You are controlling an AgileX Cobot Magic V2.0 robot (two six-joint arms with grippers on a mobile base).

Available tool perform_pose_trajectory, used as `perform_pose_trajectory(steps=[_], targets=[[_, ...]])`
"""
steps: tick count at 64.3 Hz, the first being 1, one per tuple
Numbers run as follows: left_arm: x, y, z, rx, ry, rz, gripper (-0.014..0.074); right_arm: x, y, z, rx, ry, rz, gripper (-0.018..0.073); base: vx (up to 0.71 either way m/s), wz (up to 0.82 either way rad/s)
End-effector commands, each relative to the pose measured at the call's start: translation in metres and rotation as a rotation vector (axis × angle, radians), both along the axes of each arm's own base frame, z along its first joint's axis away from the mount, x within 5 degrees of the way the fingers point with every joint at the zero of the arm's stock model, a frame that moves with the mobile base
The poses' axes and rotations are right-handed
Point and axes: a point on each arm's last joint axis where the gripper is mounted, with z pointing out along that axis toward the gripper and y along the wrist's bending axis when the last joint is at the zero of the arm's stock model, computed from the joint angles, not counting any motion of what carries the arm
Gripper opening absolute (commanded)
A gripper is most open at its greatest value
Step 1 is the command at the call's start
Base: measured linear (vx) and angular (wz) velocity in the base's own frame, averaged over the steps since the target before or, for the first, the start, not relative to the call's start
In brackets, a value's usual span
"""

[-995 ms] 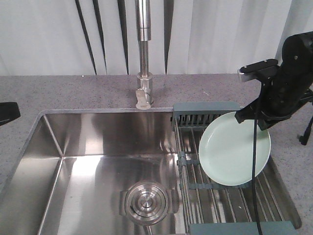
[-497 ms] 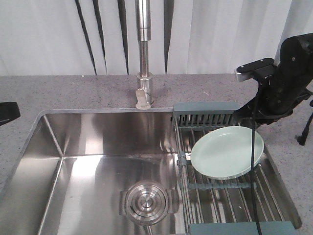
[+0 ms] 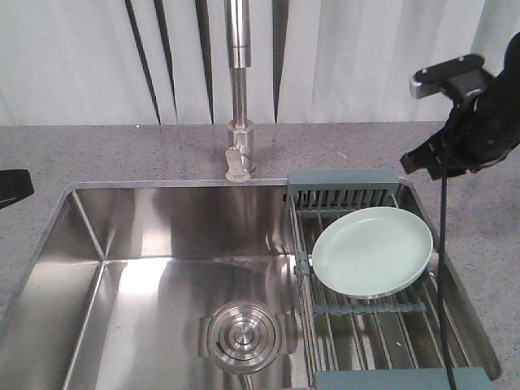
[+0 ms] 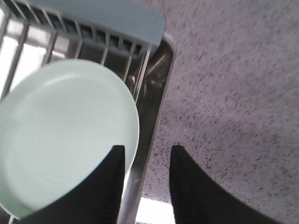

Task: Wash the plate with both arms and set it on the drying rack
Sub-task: 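Open the right gripper and lift it away from the plate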

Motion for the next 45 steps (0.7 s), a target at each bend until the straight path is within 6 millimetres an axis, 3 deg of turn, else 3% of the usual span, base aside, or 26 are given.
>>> perform_pose_trajectory(steps=[1,10,25,36,45], targets=[[-0.006,-0.005,0.006,0.023,-0.007,-0.057,-0.0006,-0.029,-0.004,0.062,0.036,-0.254,0.008,0.0119,0.0,0.0],[-0.006,-0.005,0.006,0.022,-0.008,-0.058,-0.0006,-0.076,-0.007,0.109,0.084,-0.42,0.017,-0.0017,0.0,0.0],[-0.006,-0.005,0.007,0.021,-0.009,-0.055,-0.0006,-0.177,-0.009,0.163,0.191,-0.595,0.087,-0.001,0.0,0.0],[0.0,-0.003,0.02,-0.103,-0.076,-0.02,-0.0006,-0.242,-0.013,0.177,0.211,-0.666,0.13,-0.0008,0.0,0.0],[0.018,0.005,0.041,-0.149,-0.129,-0.01,-0.0006,-0.272,-0.016,0.175,0.2,-0.644,0.142,-0.0007,0.0,0.0]])
